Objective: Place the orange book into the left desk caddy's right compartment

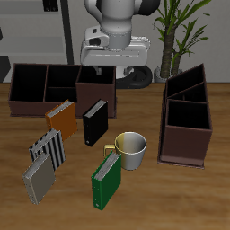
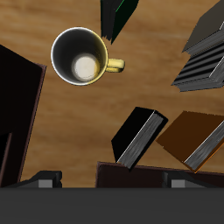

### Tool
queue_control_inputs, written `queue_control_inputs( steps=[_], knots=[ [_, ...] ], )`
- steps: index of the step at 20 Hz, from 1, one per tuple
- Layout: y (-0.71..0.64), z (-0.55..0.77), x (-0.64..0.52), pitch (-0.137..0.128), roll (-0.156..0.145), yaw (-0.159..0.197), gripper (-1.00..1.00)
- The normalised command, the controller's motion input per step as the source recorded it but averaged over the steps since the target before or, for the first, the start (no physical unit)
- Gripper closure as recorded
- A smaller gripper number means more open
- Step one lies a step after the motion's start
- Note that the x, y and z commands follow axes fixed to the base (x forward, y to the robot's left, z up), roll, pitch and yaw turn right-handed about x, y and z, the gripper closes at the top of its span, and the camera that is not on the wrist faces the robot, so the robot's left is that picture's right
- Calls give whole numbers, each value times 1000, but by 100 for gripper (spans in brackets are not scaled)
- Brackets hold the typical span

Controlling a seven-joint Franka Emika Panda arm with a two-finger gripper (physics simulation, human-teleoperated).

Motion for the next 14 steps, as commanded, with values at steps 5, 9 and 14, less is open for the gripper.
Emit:
queue_control_inputs(
  steps=[5,9,14],
  knots=[
    [-164,3,20,-1,1,-3,-100],
    [-419,-22,-31,-32,-3,8,-100],
    [-409,-51,-83,-45,39,-14,-100]
  ],
)
